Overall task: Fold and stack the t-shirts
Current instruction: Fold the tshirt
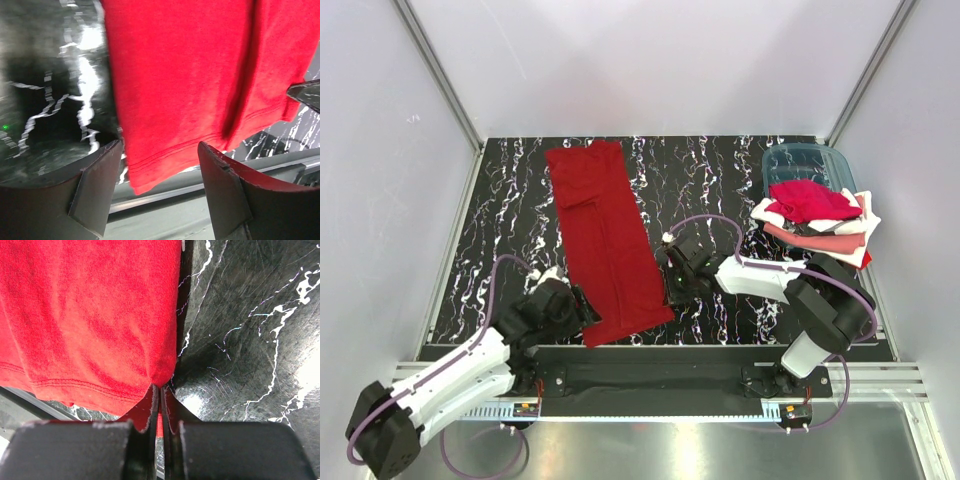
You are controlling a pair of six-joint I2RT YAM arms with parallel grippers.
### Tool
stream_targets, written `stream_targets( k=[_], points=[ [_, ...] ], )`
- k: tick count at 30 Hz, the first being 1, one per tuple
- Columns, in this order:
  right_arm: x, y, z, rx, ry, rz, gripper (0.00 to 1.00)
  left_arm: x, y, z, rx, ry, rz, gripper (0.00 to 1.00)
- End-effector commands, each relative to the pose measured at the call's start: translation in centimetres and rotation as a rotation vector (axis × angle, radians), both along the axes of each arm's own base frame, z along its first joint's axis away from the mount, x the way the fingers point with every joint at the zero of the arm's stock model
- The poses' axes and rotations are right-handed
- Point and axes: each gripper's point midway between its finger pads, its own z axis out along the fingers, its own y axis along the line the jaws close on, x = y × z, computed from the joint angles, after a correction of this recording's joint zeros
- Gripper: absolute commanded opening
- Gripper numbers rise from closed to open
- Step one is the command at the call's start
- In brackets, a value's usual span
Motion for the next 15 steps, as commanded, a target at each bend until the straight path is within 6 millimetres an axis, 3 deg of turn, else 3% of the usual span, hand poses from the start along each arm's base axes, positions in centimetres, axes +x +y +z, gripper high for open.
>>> stream_targets(
  k=[1, 3, 4, 6, 15],
  points=[
    [0.0, 0.0, 0.5, 0.026, -0.01, -0.005, 0.04, 0.1, -0.6, -0.7, 0.01, 0.025, 0.006, 0.68],
    [-0.1, 0.0, 0.5, 0.028, -0.011, -0.009, 0.04, -0.3, -0.9, -1.7, 0.016, 0.049, -0.009, 0.55],
    [-0.1, 0.0, 0.5, 0.029, -0.012, -0.009, 0.03, -0.4, -1.1, -1.9, 0.007, 0.059, -0.015, 0.31],
    [-0.1, 0.0, 0.5, 0.029, -0.009, -0.006, 0.02, -0.6, -1.1, -2.1, 0.008, 0.07, -0.02, 0.03],
    [0.3, -0.1, 2.0, 0.049, -0.052, -0.013, 0.0, -0.4, -1.0, 0.3, -0.018, 0.031, -0.01, 0.0]
  ],
)
